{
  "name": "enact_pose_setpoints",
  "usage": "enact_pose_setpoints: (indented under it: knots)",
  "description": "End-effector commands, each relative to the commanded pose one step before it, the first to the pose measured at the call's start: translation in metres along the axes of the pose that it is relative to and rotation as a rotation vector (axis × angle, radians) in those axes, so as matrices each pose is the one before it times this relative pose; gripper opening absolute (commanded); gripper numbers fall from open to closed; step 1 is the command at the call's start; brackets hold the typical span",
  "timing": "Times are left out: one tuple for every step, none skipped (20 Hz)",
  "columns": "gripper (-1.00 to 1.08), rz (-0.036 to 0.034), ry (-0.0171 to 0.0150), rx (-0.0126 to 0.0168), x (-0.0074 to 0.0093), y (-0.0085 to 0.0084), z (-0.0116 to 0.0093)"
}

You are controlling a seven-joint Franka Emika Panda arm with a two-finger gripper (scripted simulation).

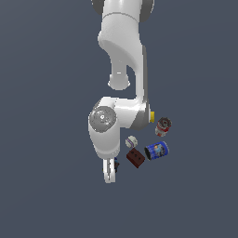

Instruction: Pick up a designated object from a clutter of objects.

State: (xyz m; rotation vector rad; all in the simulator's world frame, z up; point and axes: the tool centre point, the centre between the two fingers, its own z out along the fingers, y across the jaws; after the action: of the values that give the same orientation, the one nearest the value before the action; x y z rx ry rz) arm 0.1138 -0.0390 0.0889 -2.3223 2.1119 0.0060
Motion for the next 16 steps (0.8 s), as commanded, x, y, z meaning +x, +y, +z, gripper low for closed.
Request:
enact_pose_setpoints:
  knots:
    - [1.00,0.02864,0.00244,0.00072,0.00113,-0.00122,0.00469]
    - [1.00,0.00762,0.00065,0.00001,0.00029,-0.00027,0.00136]
    - [1.00,0.00621,0.00053,0.00001,0.00022,-0.00022,0.00112]
    - [1.00,0.00484,0.00042,0.00001,0.00018,-0.00017,0.00087]
    - [1.00,0.00344,0.00030,0.00001,0.00012,-0.00012,0.00062]
    - [1.00,0.00206,0.00018,0.00001,0.00007,-0.00007,0.00037]
    - [1.00,0.00069,0.00006,0.00000,0.00002,-0.00002,0.00012]
    - [1.00,-0.00441,-0.00039,-0.00064,-0.00015,0.00034,-0.00044]
    - [1.00,0.00000,0.00000,0.00000,-0.00002,0.00000,0.00041]
    - [1.00,0.00000,0.00000,0.00000,-0.00007,0.00001,0.00122]
    - [1.00,0.00048,0.00002,0.00006,0.00020,0.00006,0.00199]
    - [1.00,0.00000,0.00000,0.00000,-0.00017,0.00003,0.00283]
    - [1.00,0.00048,0.00002,0.00005,0.00010,0.00009,0.00359]
    - [1.00,0.00049,0.00002,0.00005,0.00005,0.00012,0.00438]
    - [1.00,0.00049,0.00002,0.00005,-0.00001,0.00016,0.00515]
    - [1.00,0.00069,0.00003,0.00007,0.00008,0.00021,0.00588]
